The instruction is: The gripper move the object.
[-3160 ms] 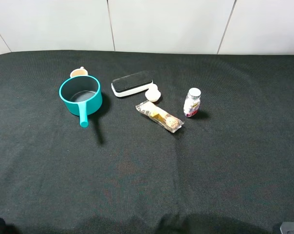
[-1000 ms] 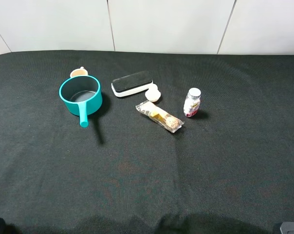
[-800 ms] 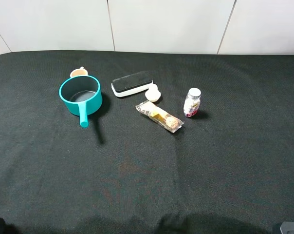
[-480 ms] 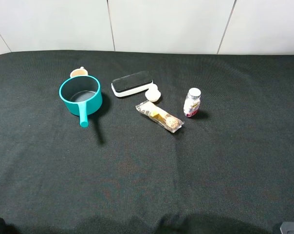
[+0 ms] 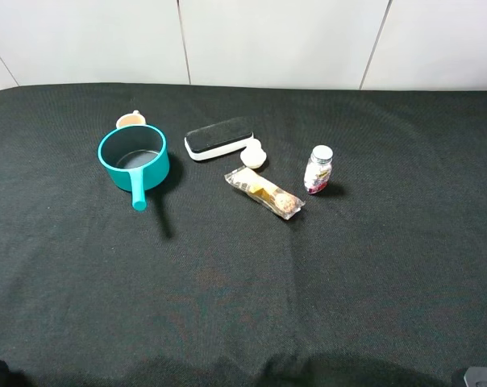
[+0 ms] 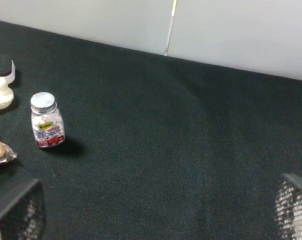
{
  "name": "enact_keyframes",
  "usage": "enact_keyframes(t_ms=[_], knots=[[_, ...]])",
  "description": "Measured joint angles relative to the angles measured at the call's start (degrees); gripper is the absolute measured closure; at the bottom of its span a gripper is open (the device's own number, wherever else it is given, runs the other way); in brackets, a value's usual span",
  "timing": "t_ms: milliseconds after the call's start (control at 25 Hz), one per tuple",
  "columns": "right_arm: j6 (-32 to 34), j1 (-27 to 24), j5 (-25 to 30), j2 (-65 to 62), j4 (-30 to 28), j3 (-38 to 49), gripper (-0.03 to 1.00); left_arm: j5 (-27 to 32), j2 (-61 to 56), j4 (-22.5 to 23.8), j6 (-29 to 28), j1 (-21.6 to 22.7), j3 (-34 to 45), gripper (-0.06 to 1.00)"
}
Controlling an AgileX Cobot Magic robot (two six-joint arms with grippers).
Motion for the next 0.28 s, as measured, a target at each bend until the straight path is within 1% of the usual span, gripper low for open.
enact_keyframes(t_ms=[280], knots=[[0.0, 0.0, 0.0, 0.0, 0.1, 0.0, 0.27, 0.0, 0.0, 0.0, 0.0, 0.0, 0.0, -0.05]])
